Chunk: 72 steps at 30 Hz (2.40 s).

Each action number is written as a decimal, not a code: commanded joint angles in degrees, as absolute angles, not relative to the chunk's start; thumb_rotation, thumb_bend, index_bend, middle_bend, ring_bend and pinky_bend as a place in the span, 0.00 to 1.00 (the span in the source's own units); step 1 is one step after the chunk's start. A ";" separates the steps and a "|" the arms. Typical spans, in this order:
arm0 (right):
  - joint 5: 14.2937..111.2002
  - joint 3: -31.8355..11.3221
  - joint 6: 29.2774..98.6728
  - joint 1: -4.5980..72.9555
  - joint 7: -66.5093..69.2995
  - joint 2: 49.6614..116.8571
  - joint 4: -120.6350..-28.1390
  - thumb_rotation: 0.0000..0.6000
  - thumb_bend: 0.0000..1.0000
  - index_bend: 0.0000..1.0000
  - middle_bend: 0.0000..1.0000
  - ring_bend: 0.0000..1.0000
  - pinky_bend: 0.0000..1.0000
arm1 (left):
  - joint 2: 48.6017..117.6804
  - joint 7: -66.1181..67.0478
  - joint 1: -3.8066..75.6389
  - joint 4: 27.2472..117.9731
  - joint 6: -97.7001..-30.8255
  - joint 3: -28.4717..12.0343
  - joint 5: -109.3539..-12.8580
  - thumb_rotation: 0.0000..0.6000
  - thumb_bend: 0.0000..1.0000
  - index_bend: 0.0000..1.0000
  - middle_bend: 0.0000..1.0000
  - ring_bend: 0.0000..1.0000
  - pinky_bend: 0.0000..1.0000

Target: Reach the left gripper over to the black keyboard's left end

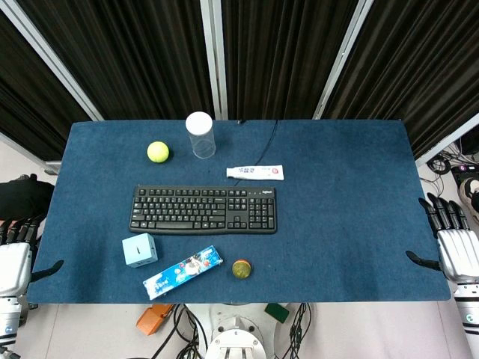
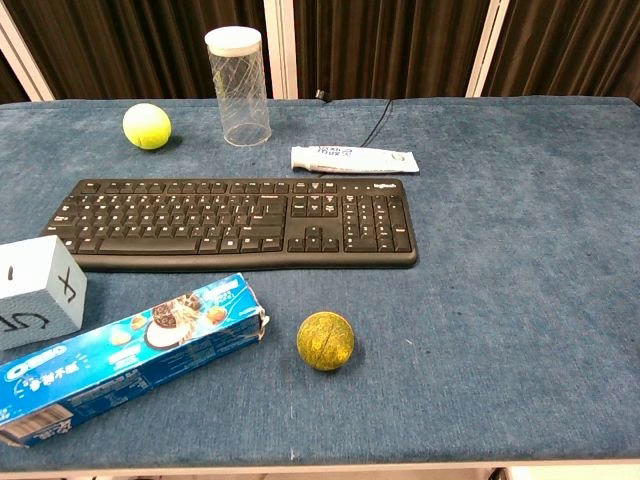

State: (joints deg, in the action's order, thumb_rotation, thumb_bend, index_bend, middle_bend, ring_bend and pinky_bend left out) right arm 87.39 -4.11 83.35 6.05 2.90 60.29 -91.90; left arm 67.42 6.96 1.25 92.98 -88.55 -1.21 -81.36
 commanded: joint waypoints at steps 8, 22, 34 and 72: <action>87.10 -4.25 83.84 5.88 2.97 59.69 -92.34 1.00 0.15 0.00 0.00 0.00 0.00 | 65.92 8.67 5.41 94.73 -84.95 -2.78 -84.38 1.00 0.11 0.12 0.16 0.12 0.03; 87.32 -3.61 84.89 4.98 3.73 60.18 -91.90 1.00 0.15 0.00 0.00 0.00 0.00 | 65.37 13.56 27.94 95.53 -55.57 -11.56 -75.01 1.00 0.55 0.18 0.84 0.83 0.83; 86.09 -3.86 83.58 5.37 2.76 60.21 -92.48 1.00 0.15 0.00 0.00 0.00 0.00 | 72.63 19.33 39.93 88.74 -39.76 -10.68 -56.60 1.00 0.83 0.20 0.96 0.96 0.90; 84.84 -3.99 82.88 5.33 2.86 60.43 -91.88 1.00 0.14 0.00 0.00 0.00 0.00 | 78.47 23.69 48.49 84.02 -40.31 -2.91 -44.30 1.00 0.82 0.20 0.96 0.96 0.90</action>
State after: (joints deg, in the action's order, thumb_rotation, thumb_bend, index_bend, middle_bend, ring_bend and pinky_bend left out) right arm 84.85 -3.99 82.88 5.33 2.86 60.42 -91.89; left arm 78.61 23.72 48.43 83.86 -40.12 -2.95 -44.30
